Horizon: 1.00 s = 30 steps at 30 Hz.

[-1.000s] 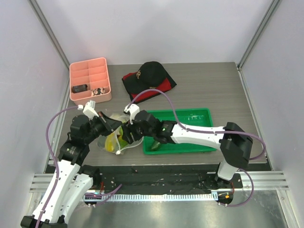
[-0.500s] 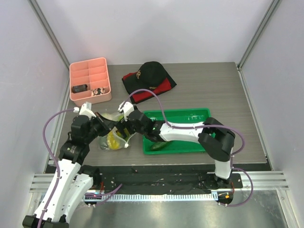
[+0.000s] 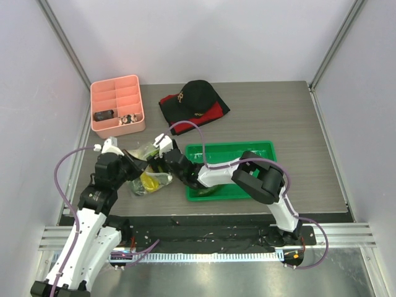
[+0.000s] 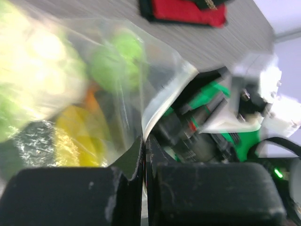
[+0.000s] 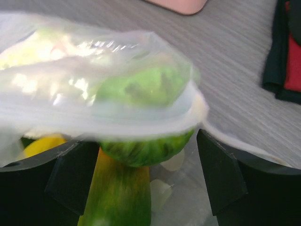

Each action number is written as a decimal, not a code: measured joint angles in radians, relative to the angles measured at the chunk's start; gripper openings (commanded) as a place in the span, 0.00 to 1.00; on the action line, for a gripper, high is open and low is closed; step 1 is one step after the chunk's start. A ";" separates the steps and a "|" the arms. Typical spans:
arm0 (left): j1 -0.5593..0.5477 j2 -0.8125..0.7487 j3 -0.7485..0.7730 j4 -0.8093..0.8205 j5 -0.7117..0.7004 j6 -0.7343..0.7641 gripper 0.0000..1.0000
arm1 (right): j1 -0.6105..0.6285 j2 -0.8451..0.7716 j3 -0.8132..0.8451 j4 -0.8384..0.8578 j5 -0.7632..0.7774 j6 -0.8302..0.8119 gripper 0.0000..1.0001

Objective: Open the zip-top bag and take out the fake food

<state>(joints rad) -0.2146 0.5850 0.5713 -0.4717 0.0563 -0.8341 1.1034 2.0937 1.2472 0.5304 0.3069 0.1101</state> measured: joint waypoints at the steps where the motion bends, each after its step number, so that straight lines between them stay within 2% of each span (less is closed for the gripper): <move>1: -0.004 -0.005 0.000 -0.005 0.013 0.000 0.00 | -0.001 0.010 0.002 0.023 0.011 -0.002 0.67; 3: -0.015 -0.016 -0.001 -0.003 0.062 -0.008 0.00 | -0.001 0.022 0.006 0.051 0.023 -0.015 0.48; 5: -0.023 -0.026 -0.001 -0.001 0.097 -0.014 0.00 | 0.005 0.026 0.006 0.068 0.027 -0.026 0.35; 8: -0.027 -0.036 -0.001 -0.002 0.118 -0.017 0.00 | 0.013 0.027 0.005 0.091 0.032 -0.033 0.25; 11: -0.027 -0.046 -0.001 -0.007 0.124 -0.018 0.00 | 0.015 0.008 -0.019 0.085 0.030 -0.025 0.23; 13: -0.027 -0.052 -0.001 -0.009 0.124 -0.016 0.00 | 0.015 -0.030 -0.053 0.041 0.016 -0.004 0.18; 21: -0.027 -0.053 0.010 -0.029 0.111 0.016 0.00 | 0.017 -0.336 -0.186 -0.195 -0.101 0.137 0.10; 26: -0.027 -0.052 0.018 -0.031 0.108 0.031 0.00 | 0.019 -0.487 -0.196 -0.360 -0.195 0.199 0.13; 30: -0.027 -0.053 0.018 -0.036 0.109 0.031 0.00 | -0.004 -0.666 -0.299 -0.502 -0.193 0.239 0.13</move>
<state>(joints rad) -0.2420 0.5323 0.5896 -0.5076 0.1650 -0.8028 1.0992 1.4273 0.9482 0.0288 0.1135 0.3492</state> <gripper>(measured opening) 0.003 0.658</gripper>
